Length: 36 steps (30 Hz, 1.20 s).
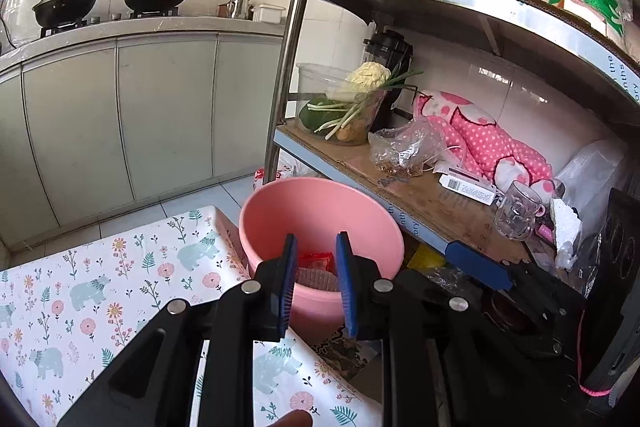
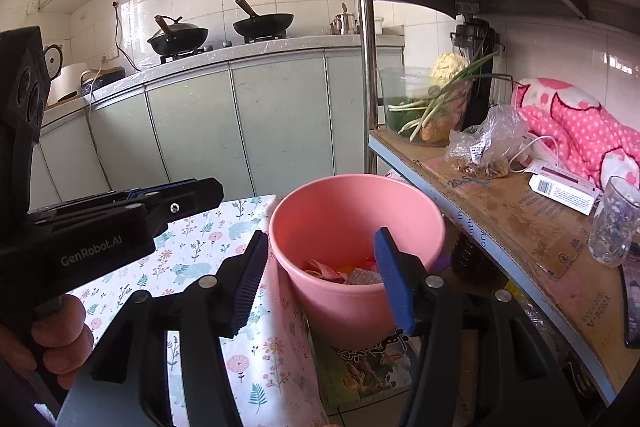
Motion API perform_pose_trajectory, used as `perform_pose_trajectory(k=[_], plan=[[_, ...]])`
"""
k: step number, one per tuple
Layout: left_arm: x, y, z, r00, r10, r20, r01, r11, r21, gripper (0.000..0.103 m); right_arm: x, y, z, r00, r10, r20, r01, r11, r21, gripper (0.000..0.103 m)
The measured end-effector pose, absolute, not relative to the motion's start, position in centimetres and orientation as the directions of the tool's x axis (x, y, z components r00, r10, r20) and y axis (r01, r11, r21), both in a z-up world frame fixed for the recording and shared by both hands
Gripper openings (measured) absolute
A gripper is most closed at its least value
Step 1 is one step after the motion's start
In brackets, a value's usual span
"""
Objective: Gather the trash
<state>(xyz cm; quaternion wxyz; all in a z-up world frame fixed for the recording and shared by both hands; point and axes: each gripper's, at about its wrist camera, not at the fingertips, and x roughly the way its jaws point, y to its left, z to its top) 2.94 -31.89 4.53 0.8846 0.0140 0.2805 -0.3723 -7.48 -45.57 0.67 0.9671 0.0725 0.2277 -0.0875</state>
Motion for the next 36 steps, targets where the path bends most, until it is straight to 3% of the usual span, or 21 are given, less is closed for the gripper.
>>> perform_pose_trajectory(k=[4,36], plan=[[1.9,-30.8,5.0,0.575,-0.651,-0.496,0.663,0.726,-0.184,0.019,-8.6,-44.6,1.2,0.882,-0.173,-0.438,0.232,0.969,0.084,0.062],[-2.6,-25.5,5.6,0.653,-0.608,-0.452,0.616,0.773,-0.151,0.019,-10.4,-40.0,2.4,0.865,-0.256,-0.432,0.263,0.964,-0.046,0.063]])
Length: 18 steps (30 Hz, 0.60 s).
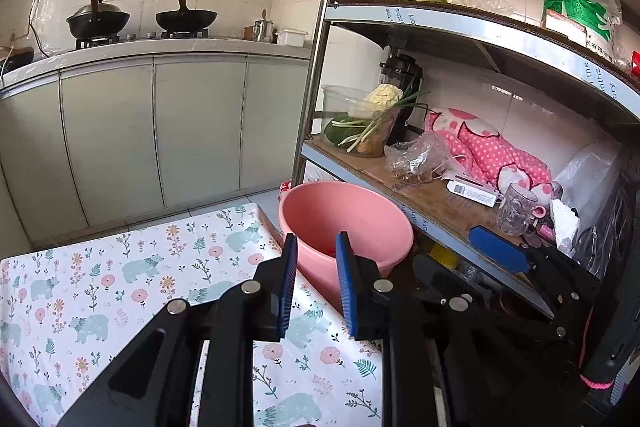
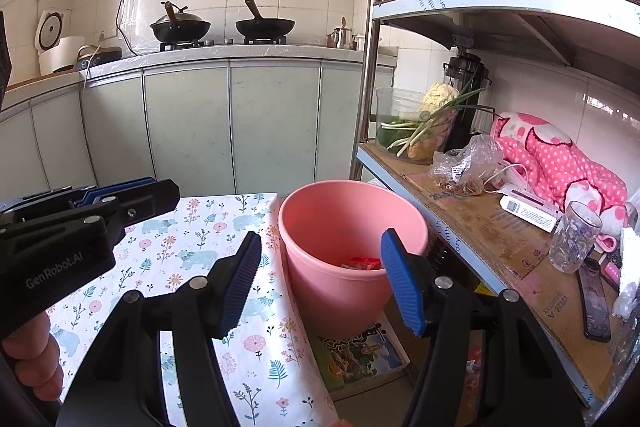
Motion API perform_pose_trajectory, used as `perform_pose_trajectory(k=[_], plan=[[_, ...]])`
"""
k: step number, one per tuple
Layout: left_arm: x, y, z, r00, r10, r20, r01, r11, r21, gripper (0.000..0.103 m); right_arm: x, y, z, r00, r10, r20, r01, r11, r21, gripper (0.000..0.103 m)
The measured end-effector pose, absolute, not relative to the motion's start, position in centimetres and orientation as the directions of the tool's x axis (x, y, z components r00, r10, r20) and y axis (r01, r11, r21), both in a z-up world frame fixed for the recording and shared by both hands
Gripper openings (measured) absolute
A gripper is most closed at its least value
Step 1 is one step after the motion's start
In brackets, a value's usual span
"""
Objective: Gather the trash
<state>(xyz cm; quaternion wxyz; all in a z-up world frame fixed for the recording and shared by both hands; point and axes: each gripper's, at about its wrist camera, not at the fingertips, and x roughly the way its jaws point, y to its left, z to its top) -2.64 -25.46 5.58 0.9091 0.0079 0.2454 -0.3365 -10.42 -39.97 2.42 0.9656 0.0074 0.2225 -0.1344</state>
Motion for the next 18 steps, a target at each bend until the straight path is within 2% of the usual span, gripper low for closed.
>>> perform_pose_trajectory(k=[18], plan=[[-2.36,-24.49,5.21,0.655,-0.603,-0.454,0.6,0.781,-0.171,0.019,-9.93,-39.25,2.19,0.857,-0.256,-0.448,0.256,0.965,-0.061,0.063]])
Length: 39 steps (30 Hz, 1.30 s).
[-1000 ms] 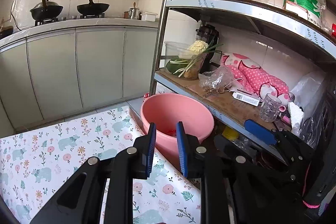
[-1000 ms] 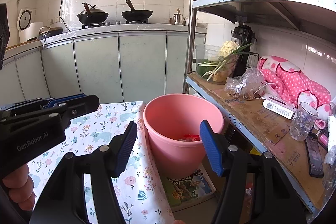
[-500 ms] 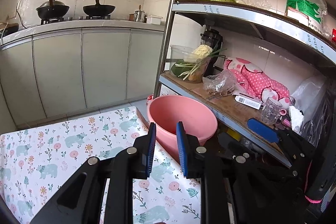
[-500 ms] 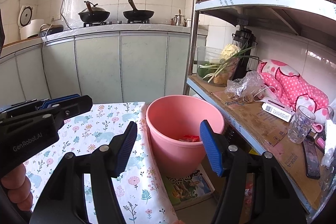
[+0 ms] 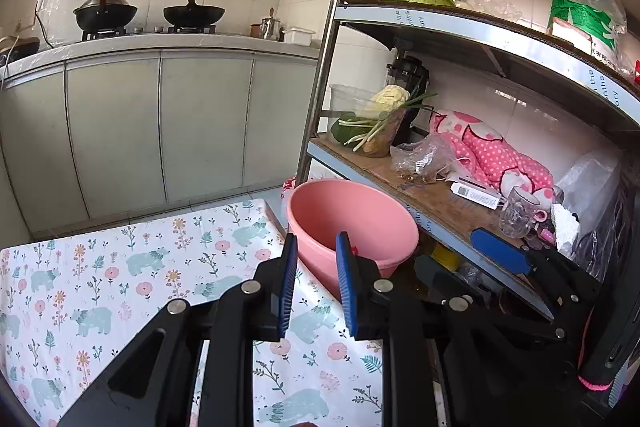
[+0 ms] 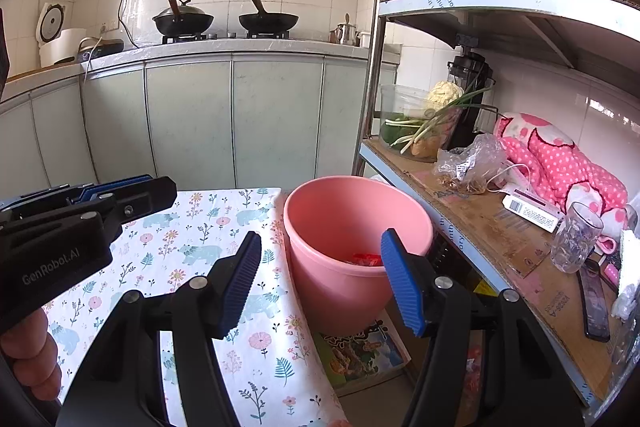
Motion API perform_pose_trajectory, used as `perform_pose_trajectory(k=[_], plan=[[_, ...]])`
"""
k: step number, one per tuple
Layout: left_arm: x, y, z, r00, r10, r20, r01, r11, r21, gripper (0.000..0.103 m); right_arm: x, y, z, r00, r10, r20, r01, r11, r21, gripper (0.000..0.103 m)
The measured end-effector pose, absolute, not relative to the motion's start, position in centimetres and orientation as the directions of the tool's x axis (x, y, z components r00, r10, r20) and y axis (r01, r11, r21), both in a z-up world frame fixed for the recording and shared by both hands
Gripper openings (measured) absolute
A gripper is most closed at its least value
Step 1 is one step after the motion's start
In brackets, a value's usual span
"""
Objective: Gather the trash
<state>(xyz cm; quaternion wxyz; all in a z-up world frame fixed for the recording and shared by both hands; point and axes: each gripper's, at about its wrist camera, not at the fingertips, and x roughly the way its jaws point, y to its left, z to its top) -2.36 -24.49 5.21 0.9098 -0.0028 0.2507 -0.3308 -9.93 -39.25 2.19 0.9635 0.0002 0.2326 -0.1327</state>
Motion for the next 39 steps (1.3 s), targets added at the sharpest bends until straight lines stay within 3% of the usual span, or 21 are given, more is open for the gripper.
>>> perform_pose_trajectory(k=[39], plan=[[-2.23,-24.58,4.96,0.654,-0.602,-0.459,0.598,0.782,-0.174,0.019,-9.55,-39.03,1.53,0.849,-0.248,-0.466,0.247,0.967,-0.064,0.063]])
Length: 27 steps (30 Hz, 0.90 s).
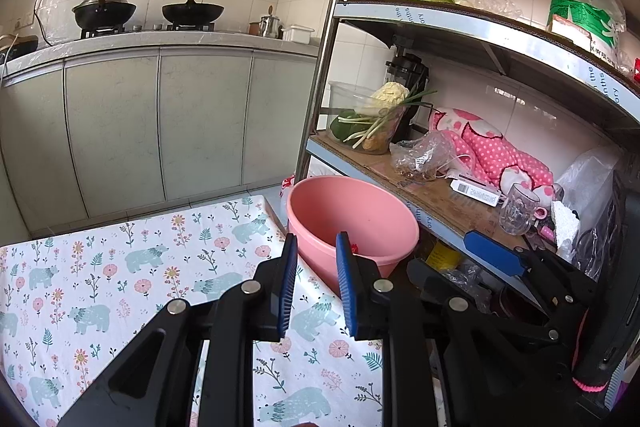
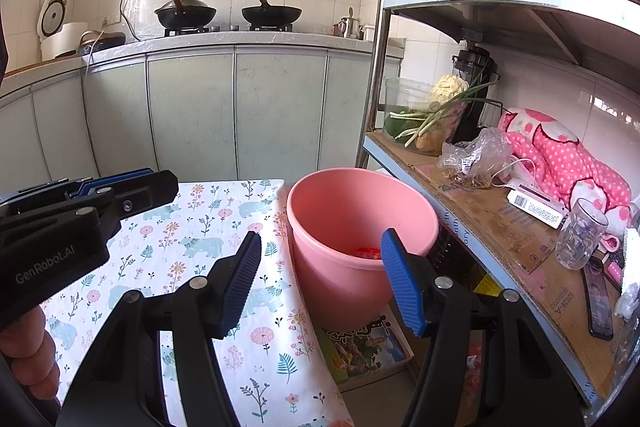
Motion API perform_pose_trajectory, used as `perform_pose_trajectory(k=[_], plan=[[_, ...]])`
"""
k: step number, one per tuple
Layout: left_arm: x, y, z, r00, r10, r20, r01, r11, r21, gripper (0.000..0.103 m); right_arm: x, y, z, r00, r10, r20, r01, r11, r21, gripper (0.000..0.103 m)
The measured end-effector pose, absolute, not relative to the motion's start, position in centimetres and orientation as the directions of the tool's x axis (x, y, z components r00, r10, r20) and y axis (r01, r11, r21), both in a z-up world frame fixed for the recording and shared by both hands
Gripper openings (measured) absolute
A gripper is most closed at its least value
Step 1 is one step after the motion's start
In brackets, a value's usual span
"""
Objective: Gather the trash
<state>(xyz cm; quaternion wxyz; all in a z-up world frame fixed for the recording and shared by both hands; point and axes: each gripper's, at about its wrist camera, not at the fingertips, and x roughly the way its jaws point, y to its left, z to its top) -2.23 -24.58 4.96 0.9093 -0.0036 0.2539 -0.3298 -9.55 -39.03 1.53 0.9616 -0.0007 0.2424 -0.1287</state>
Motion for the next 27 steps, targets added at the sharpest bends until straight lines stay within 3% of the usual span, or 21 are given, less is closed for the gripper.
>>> perform_pose_trajectory(k=[27], plan=[[-2.28,-24.6,4.95,0.654,-0.601,-0.459,0.598,0.783,-0.173,0.019,-9.33,-38.91,1.12,0.849,-0.242,-0.469,0.237,0.969,-0.07,0.063]])
